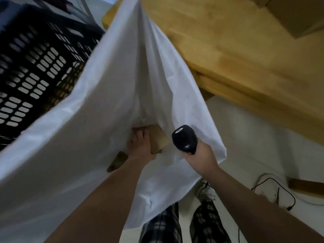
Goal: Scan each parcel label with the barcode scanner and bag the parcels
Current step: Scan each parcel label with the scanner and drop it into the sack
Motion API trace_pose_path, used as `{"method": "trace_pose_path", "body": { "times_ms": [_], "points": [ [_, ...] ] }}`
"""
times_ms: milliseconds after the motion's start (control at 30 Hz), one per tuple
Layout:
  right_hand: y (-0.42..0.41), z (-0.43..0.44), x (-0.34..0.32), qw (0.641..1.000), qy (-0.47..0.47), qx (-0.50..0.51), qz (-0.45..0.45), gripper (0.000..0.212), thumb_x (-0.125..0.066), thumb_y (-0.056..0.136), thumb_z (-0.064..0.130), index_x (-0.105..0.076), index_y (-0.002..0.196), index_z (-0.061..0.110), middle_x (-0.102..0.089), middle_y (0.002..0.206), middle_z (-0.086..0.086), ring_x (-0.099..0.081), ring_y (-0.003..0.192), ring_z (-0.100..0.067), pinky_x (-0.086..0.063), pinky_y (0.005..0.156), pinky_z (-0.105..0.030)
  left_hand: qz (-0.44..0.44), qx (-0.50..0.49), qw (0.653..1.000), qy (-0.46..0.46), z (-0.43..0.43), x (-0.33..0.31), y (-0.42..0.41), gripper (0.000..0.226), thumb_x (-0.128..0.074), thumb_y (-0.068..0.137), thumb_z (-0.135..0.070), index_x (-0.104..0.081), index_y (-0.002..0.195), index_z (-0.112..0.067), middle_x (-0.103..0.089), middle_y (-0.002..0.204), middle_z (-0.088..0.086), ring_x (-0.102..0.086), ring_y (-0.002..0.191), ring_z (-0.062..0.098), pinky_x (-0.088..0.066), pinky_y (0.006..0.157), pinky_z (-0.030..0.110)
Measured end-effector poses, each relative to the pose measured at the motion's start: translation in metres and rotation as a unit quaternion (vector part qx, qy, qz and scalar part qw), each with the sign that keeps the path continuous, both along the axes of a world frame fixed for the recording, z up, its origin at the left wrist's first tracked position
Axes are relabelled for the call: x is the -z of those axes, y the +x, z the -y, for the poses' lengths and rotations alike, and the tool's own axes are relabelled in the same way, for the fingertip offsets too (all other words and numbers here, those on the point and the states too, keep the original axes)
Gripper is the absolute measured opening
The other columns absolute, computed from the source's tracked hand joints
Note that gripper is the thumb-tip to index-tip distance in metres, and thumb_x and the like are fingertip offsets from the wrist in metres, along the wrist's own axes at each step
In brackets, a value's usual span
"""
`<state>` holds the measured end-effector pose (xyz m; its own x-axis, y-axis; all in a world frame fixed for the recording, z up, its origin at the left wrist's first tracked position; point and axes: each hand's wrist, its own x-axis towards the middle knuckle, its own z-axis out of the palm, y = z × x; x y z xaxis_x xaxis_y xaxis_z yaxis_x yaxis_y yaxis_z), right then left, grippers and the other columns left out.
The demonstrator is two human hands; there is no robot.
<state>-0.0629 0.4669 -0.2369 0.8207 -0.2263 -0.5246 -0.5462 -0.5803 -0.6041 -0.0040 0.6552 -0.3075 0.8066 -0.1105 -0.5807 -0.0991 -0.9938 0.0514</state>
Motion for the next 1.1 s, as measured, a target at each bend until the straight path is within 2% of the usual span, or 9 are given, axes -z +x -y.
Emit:
{"method": "trace_pose_path", "body": {
  "times_ms": [133,233,400,567,667,767,900,1033,1100],
  "points": [
    [0.008,-0.003,0.038,0.998,-0.015,-0.064,-0.005,0.021,-0.067,0.084,0.020,-0.050,0.096,0.023,-0.052,0.073,0.008,-0.058,0.075,-0.020,-0.041,0.062,-0.028,-0.032,0.058,0.997,0.032,0.004,0.061,0.005,0.114,-0.075,0.075,-0.050,0.001,0.152,-0.012,-0.013,0.152,0.012,-0.023,0.137,0.032,-0.030,0.110,0.044],
    [0.008,-0.004,0.061,0.996,-0.020,-0.091,0.007,0.022,-0.066,0.085,0.022,-0.045,0.088,0.027,-0.050,0.071,0.010,-0.057,0.074,-0.019,-0.041,0.061,-0.029,-0.051,0.055,0.997,0.031,0.001,0.100,0.003,0.114,-0.076,0.074,-0.050,-0.002,0.153,-0.012,-0.014,0.154,0.013,-0.021,0.140,0.034,-0.026,0.114,0.048],
    [0.003,-0.004,0.063,0.982,-0.088,-0.166,-0.001,0.015,-0.060,0.088,0.027,-0.046,0.092,0.024,-0.056,0.079,0.003,-0.059,0.077,-0.021,-0.045,0.063,-0.030,-0.073,0.038,0.996,0.017,-0.007,0.112,0.002,0.105,-0.069,0.077,-0.059,-0.010,0.153,-0.016,-0.014,0.157,0.012,-0.014,0.143,0.036,-0.015,0.118,0.047],
    [-0.003,0.002,0.033,0.987,-0.082,-0.136,0.011,0.015,-0.061,0.087,0.027,-0.049,0.092,0.022,-0.057,0.078,0.003,-0.059,0.077,-0.021,-0.043,0.062,-0.030,-0.016,0.040,0.999,-0.011,0.000,0.051,0.012,0.058,-0.055,0.095,-0.034,-0.033,0.145,-0.014,-0.029,0.149,0.015,-0.028,0.136,0.032,-0.026,0.112,0.041],
    [0.000,0.012,0.002,0.990,-0.080,-0.113,0.021,0.019,-0.063,0.086,0.028,-0.045,0.091,0.024,-0.051,0.071,0.009,-0.055,0.074,-0.019,-0.041,0.062,-0.030,0.015,0.025,0.999,-0.040,0.008,0.003,0.011,0.043,-0.051,0.095,-0.027,-0.044,0.134,-0.011,-0.040,0.141,0.014,-0.037,0.129,0.031,-0.034,0.104,0.038],
    [-0.001,0.030,-0.033,0.987,-0.104,-0.121,0.032,0.018,-0.062,0.087,0.029,-0.048,0.098,0.023,-0.053,0.076,0.008,-0.053,0.075,-0.019,-0.037,0.063,-0.028,0.069,0.045,0.994,-0.070,0.022,-0.049,0.008,0.038,-0.050,0.093,-0.027,-0.049,0.129,-0.012,-0.047,0.132,0.012,-0.043,0.122,0.032,-0.036,0.100,0.038],
    [-0.011,0.069,-0.084,0.982,-0.147,-0.106,0.051,0.026,-0.064,0.085,0.027,-0.057,0.108,0.017,-0.061,0.086,-0.001,-0.062,0.081,-0.027,-0.042,0.062,-0.029,0.137,0.113,0.973,-0.145,0.052,-0.138,0.008,0.043,-0.047,0.096,-0.030,-0.044,0.137,-0.017,-0.048,0.132,0.006,-0.046,0.118,0.027,-0.040,0.095,0.037],
    [-0.011,0.114,-0.136,0.984,-0.150,-0.016,0.091,0.014,-0.066,0.082,0.015,-0.056,0.092,0.013,-0.056,0.069,-0.001,-0.056,0.066,-0.026,-0.037,0.056,-0.028,0.209,0.184,0.938,-0.205,0.096,-0.215,0.024,0.046,-0.047,0.097,-0.034,-0.044,0.139,-0.016,-0.047,0.135,0.005,-0.045,0.121,0.025,-0.039,0.098,0.036],
    [-0.004,0.140,-0.161,0.981,-0.148,0.039,0.121,0.023,-0.066,0.081,0.009,-0.046,0.075,0.020,-0.045,0.056,0.005,-0.049,0.055,-0.020,-0.031,0.050,-0.026,0.234,0.204,0.924,-0.223,0.125,-0.244,0.040,0.043,-0.051,0.095,-0.033,-0.049,0.134,-0.014,-0.051,0.128,0.007,-0.048,0.116,0.028,-0.043,0.095,0.038]
  ]
}}
